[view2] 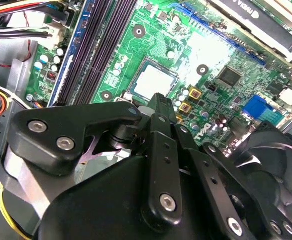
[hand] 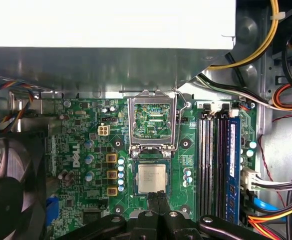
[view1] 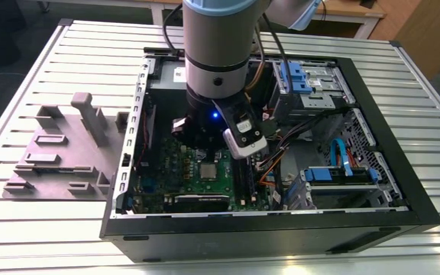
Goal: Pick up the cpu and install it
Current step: 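Place the cpu into insertion slot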
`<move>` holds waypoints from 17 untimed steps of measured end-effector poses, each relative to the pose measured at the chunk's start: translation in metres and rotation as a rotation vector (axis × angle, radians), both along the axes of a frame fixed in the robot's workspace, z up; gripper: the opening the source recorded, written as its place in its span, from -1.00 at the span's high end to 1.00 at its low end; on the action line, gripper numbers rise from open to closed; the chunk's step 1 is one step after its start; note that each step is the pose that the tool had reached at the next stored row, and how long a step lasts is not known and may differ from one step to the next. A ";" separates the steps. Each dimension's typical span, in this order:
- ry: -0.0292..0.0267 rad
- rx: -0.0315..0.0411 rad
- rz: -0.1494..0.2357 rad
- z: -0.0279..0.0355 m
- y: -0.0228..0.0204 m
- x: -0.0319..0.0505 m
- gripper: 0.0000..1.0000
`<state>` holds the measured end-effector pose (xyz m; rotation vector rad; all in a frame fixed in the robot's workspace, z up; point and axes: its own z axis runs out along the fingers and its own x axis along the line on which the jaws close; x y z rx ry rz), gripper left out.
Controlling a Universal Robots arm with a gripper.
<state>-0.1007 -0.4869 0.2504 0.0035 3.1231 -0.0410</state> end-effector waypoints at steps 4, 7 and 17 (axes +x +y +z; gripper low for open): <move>0.0000 0.0000 0.000 0.0012 0.0000 0.0000 0.80; -0.0001 0.0000 0.000 0.0021 0.0000 0.0000 0.80; 0.0000 0.0001 0.000 0.0053 0.0000 0.0000 0.80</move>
